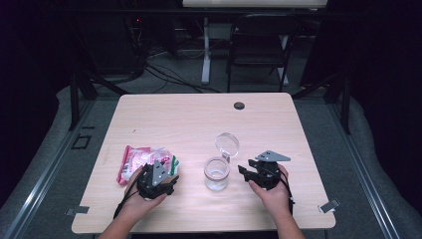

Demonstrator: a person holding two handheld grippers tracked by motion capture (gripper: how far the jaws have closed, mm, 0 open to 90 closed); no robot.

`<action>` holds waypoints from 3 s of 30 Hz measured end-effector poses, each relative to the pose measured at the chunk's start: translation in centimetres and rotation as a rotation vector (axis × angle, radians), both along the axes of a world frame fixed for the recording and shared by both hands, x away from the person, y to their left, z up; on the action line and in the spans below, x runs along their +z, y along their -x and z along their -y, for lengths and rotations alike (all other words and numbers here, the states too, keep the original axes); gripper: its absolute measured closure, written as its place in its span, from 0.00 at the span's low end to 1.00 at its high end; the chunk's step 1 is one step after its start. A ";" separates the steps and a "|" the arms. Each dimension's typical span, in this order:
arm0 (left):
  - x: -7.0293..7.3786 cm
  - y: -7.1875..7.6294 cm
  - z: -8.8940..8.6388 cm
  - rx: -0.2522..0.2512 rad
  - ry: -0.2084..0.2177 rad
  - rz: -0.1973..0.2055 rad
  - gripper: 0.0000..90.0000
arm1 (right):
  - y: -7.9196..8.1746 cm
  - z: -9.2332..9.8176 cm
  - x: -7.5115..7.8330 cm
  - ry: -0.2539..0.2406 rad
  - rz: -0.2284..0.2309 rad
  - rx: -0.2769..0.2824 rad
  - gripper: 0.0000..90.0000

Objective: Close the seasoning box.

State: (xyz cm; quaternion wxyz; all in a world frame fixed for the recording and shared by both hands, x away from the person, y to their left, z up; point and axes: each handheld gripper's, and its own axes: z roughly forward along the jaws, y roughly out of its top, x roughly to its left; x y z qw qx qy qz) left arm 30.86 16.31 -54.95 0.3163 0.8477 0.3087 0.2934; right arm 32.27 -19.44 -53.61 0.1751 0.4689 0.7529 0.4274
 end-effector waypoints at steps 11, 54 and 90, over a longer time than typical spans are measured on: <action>-1.6 -2.1 -0.6 0.052 -0.069 -0.001 0.42 | 0.4 0.3 -0.1 0.007 0.001 -0.006 0.56; -0.8 -4.3 -3.8 0.160 0.097 -0.096 1.00 | 0.8 0.7 -0.5 0.018 -0.003 -0.019 0.56; 2.8 -3.2 -7.9 0.234 0.263 -0.039 1.00 | 0.8 0.5 -0.5 0.032 -0.004 -0.016 0.56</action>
